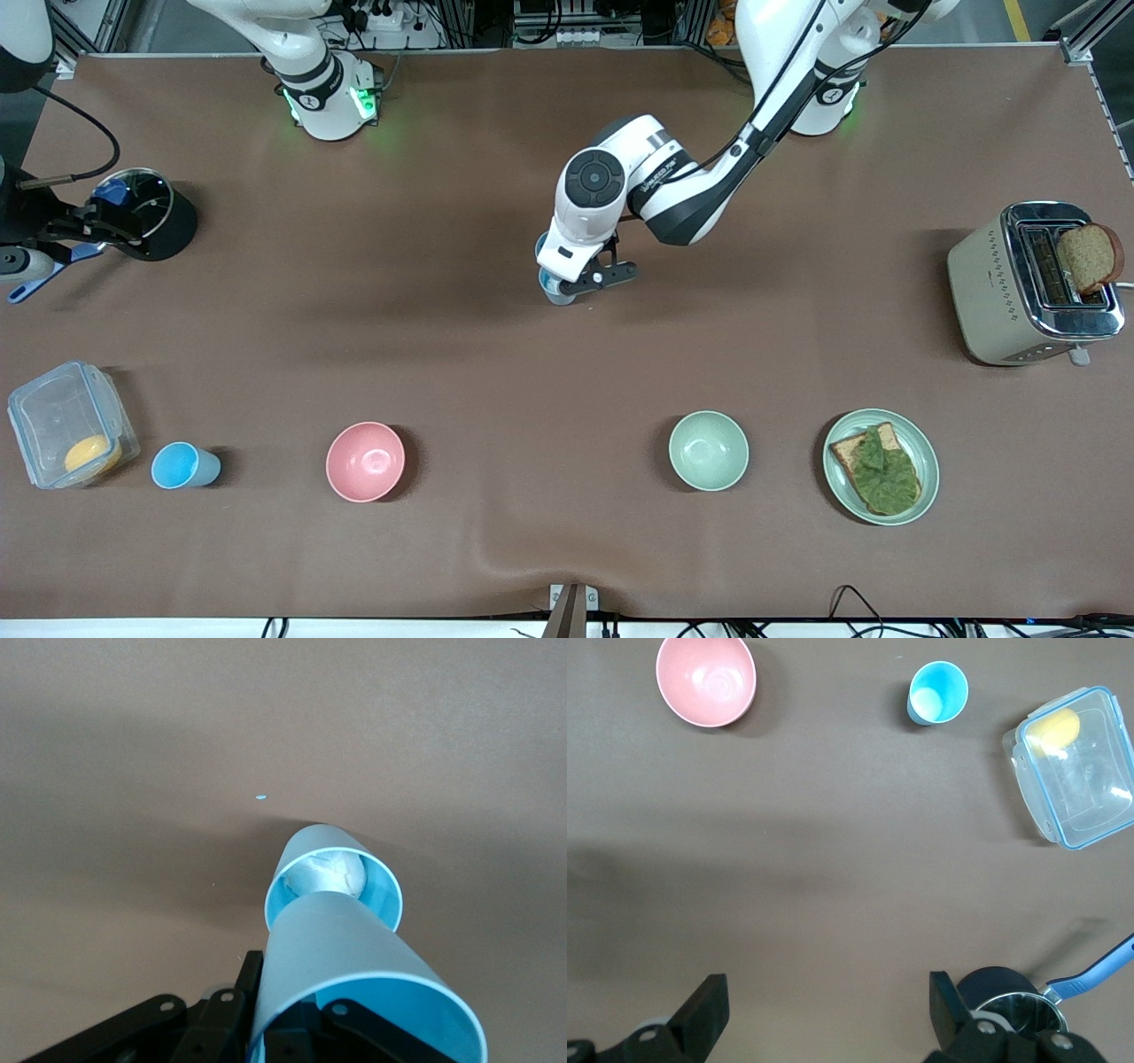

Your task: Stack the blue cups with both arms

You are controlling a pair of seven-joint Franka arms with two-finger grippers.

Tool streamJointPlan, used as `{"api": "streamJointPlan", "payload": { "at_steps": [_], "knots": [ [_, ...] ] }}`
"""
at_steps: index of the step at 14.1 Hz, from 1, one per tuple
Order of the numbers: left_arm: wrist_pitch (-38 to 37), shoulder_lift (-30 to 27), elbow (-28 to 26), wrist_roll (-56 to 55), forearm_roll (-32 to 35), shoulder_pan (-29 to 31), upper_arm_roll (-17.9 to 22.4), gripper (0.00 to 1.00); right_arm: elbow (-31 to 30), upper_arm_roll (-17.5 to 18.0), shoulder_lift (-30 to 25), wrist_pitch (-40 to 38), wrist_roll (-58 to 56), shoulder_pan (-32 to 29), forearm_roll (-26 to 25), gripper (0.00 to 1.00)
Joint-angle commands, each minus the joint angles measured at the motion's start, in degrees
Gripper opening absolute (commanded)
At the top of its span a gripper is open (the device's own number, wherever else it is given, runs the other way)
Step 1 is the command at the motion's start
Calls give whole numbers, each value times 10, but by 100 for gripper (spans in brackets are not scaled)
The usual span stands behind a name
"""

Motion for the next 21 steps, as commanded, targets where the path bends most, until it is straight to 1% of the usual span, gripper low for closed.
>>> {"api": "streamJointPlan", "payload": {
  "at_steps": [1,3,4,5,6,7,9,11,13,15,16,20,21],
  "knots": [
    [0,14,16,-11,40,-3,-2,3,-3,0,-3,-3,-2,-2,3,100],
    [0,21,17,-13,45,-4,-2,6,-3,0,-3,-6,-2,-2,3,100],
    [0,21,17,-13,45,-4,-2,14,-3,0,-3,-8,-2,-2,3,100],
    [0,21,17,-12,45,-4,-2,45,-2,0,-2,-8,-2,-1,3,100],
    [0,21,22,-11,47,-3,-2,82,-3,0,-3,-9,-2,-1,3,100],
    [0,22,31,-10,49,-3,-2,100,-3,0,-3,-9,-3,-2,3,100],
    [0,22,37,-12,46,-3,-2,100,-3,-1,-2,-9,-3,-2,3,100],
    [-2,17,57,-13,45,-1,-2,100,-3,-1,-3,-9,-3,-2,3,100],
    [-8,0,60,-11,48,10,-1,100,-3,0,-2,-8,-2,-2,3,100],
    [-16,-21,60,-5,52,49,5,100,-3,0,-2,-8,-2,-1,3,100],
    [-32,-29,63,7,53,67,7,100,-3,0,-2,-8,-2,-1,3,100],
    [-186,-58,125,122,57,167,8,100,-3,0,-2,-11,-2,-1,3,100],
    [-202,-61,128,150,56,189,5,100,-3,0,-2,-11,-2,-1,3,100]
  ]
}}
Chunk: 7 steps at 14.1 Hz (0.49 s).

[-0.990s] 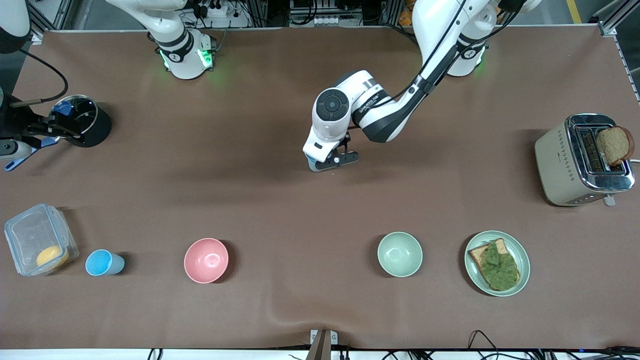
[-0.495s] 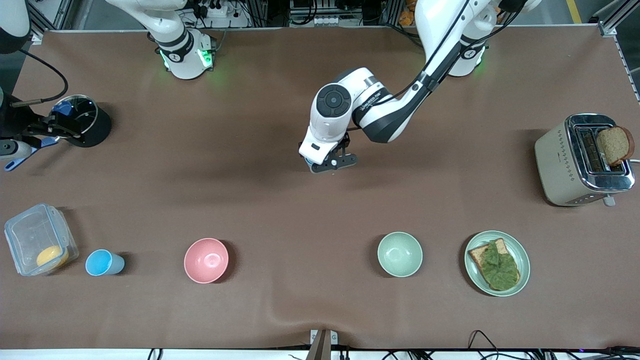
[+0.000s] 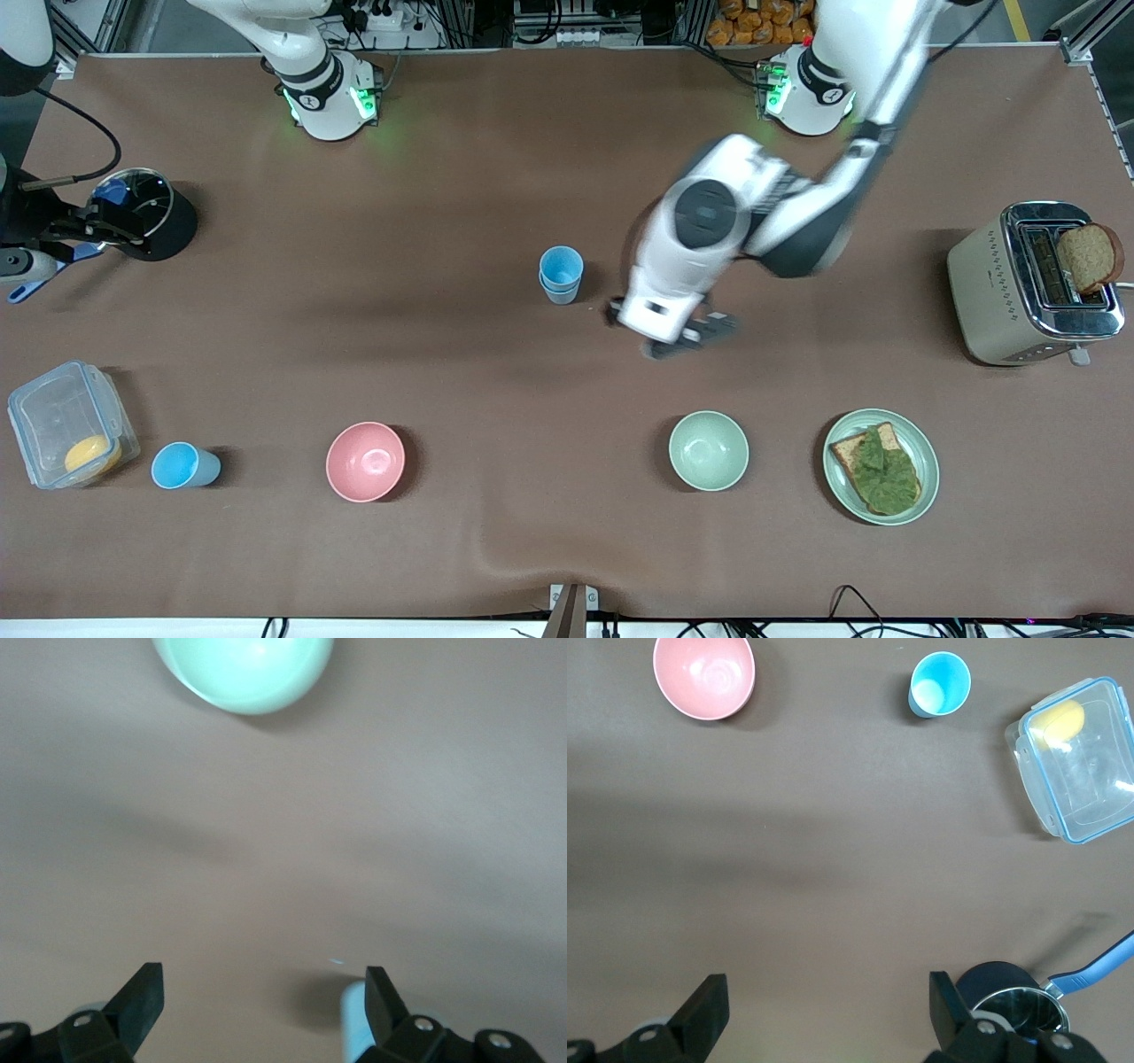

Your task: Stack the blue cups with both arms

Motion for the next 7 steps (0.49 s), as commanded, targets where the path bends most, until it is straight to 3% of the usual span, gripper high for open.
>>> {"api": "streamJointPlan", "payload": {
  "at_steps": [1,5,6,7],
  "knots": [
    [-48,-27,12,72,9,55,-6,100,-2,0,-3,-5,-2,-1,3,100],
    [-68,-67,12,197,8,112,-3,100,-3,0,-3,-5,-2,-3,3,100],
    [-91,-81,12,244,4,113,9,100,-3,0,-3,-5,-2,-3,3,100],
    [-106,-95,12,283,-1,93,62,100,-2,0,-3,-5,-2,-2,3,100]
  ]
}}
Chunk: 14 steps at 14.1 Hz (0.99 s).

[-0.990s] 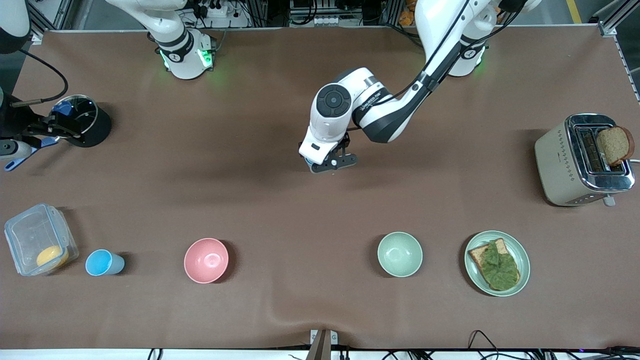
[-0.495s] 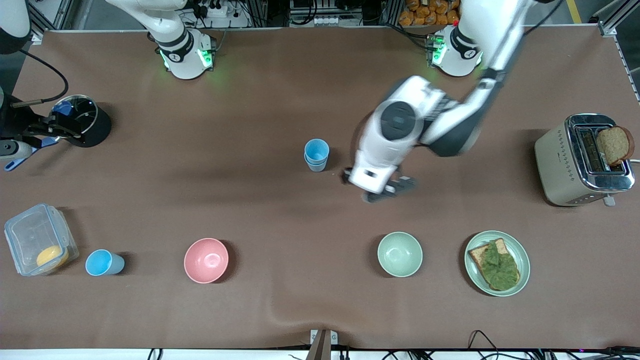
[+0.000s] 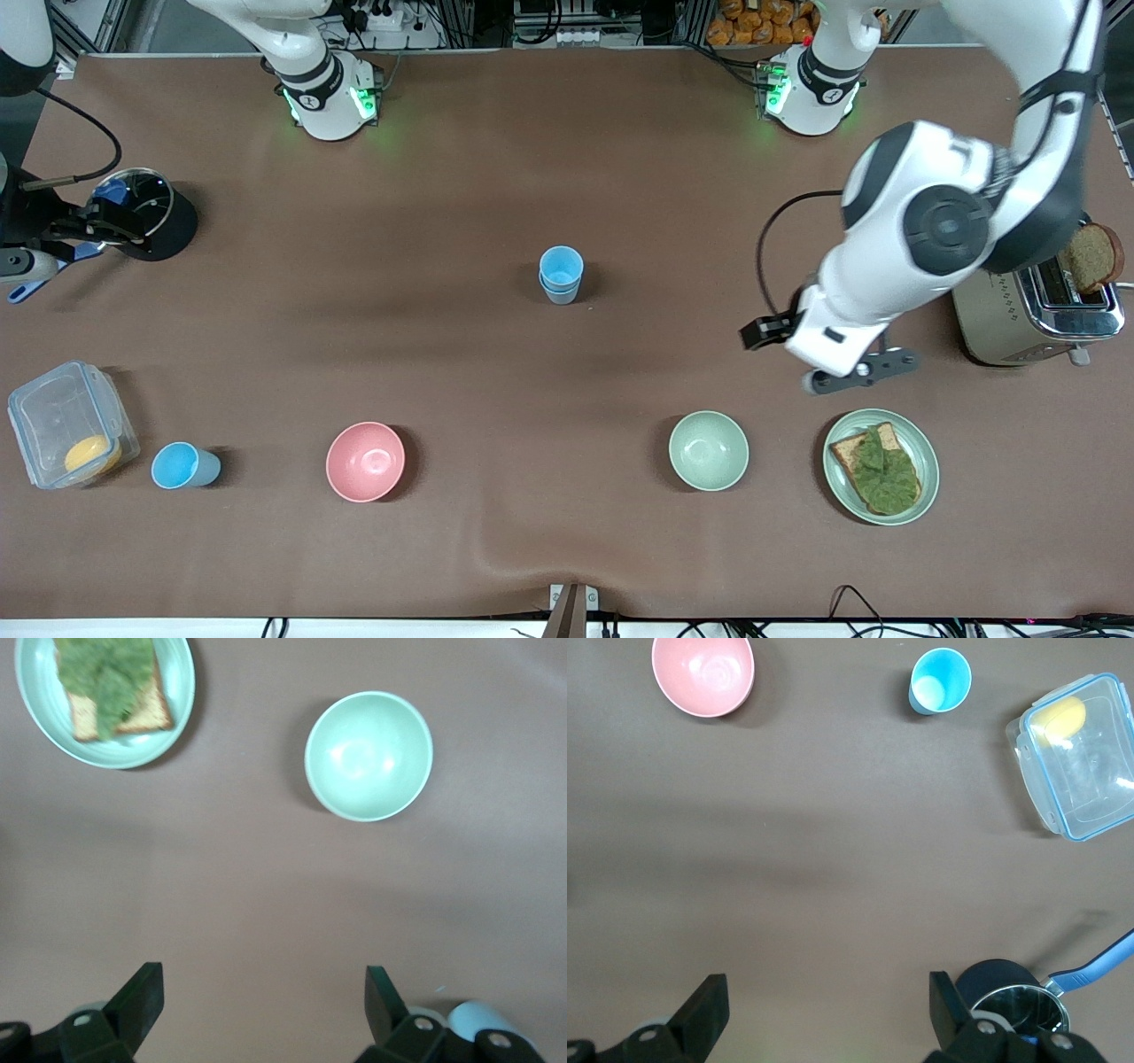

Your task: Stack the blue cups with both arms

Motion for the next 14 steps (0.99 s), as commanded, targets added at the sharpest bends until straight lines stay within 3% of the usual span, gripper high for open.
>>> {"api": "streamJointPlan", "payload": {
  "at_steps": [1,2,3,8,12,14],
  "knots": [
    [-42,-47,-8,89,-16,-84,135,100,-2,0,-3,-2,-2,-1,3,100],
    [-48,-56,-14,112,-46,-152,241,100,-2,0,-3,-3,-2,0,3,100],
    [-49,-63,-18,137,-62,-176,279,100,-1,0,-3,-3,-2,0,3,100],
    [-54,-170,-102,210,-63,-106,272,100,-1,0,-3,-5,-2,-1,3,100],
    [-80,-211,-107,208,-56,-23,215,100,-1,1,-4,-7,-2,-1,3,100],
    [-78,-212,-103,206,-62,-15,210,100,0,1,-4,-12,-3,-1,3,100]
  ]
}}
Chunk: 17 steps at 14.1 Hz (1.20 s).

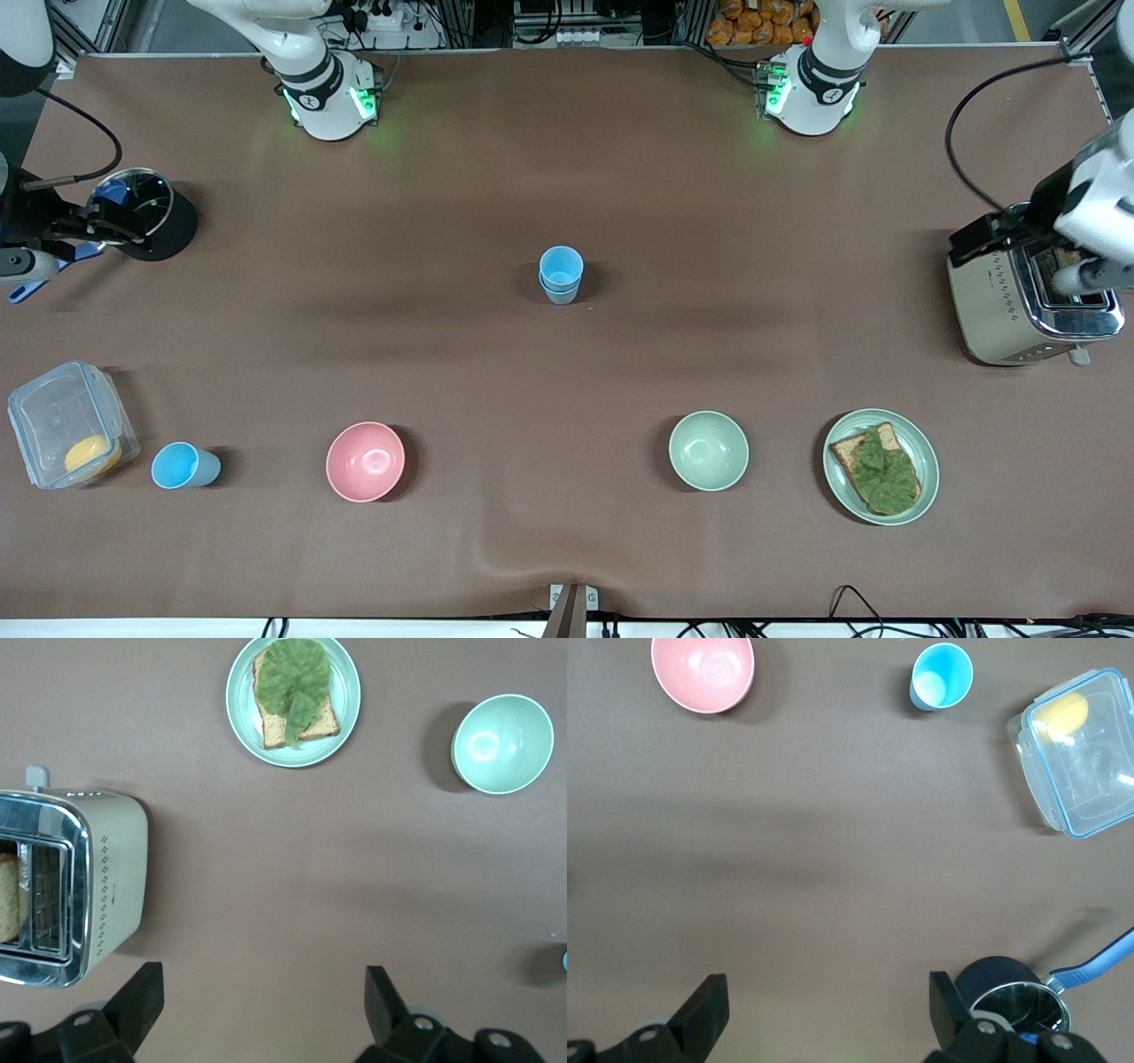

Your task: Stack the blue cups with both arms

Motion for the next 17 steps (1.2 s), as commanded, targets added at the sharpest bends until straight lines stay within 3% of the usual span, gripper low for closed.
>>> {"api": "streamJointPlan", "payload": {
  "at_steps": [1,9,17],
  "knots": [
    [2,-6,-6,-6,-8,13,-16,100,1,1,-4,-7,-3,1,2,100],
    [-13,-12,3,56,-43,11,31,100,7,3,-3,-7,-2,3,2,100],
    [-11,-17,3,95,-10,5,9,100,8,3,-2,-4,-3,2,2,100]
  ]
}}
